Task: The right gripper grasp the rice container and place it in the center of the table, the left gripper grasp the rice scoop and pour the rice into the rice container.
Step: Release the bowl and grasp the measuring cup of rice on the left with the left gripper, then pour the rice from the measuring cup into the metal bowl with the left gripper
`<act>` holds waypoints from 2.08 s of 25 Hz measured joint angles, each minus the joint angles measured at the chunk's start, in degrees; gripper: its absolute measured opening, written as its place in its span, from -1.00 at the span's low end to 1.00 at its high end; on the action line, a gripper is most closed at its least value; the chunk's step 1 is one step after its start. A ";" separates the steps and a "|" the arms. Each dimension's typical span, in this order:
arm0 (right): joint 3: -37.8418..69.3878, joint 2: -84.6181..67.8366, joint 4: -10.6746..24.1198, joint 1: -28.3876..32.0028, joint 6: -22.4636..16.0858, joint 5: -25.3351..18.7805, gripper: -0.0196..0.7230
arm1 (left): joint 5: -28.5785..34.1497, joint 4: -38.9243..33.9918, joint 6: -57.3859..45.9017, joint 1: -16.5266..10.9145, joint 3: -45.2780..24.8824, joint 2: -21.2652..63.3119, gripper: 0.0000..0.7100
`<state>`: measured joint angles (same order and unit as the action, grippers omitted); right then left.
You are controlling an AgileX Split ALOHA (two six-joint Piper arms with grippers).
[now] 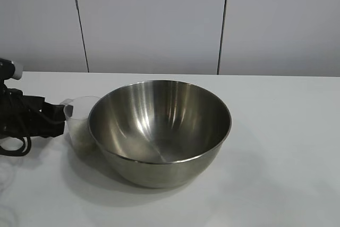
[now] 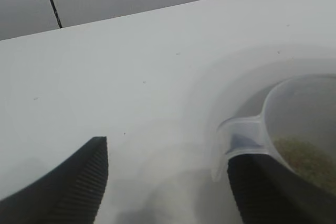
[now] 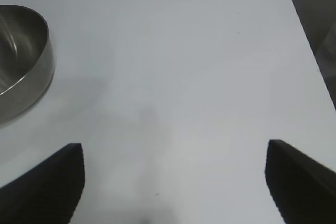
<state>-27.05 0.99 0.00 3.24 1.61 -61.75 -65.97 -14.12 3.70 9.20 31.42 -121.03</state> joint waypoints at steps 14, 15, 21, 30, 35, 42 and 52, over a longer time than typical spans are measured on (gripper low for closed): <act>0.00 0.00 0.00 0.00 0.00 0.00 0.77 | 0.00 0.00 -0.42 0.00 0.00 -0.15 -0.92; 0.00 0.00 0.00 0.00 0.00 0.00 0.77 | 0.00 0.00 -0.42 0.00 0.00 -0.15 -0.94; 0.00 0.00 0.00 0.00 0.00 0.00 0.77 | 0.00 -0.05 -0.36 0.00 0.00 -0.15 -0.96; 0.00 0.00 0.00 0.00 0.00 0.01 0.77 | 0.41 -1.33 -0.31 0.00 0.00 0.68 -0.96; 0.00 0.00 0.00 0.00 0.00 0.01 0.77 | 0.79 -1.71 0.24 0.00 0.00 5.40 -0.96; 0.00 0.00 0.00 0.00 0.00 0.01 0.77 | 5.04 -5.85 4.50 0.00 0.94 14.97 -0.96; 0.00 0.00 0.00 0.00 0.00 0.01 0.77 | 39.81 -20.68 4.63 7.02 18.28 29.64 -0.96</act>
<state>-27.05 0.99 0.00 3.24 1.61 -61.74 -26.17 -34.80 8.34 16.22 49.70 -91.39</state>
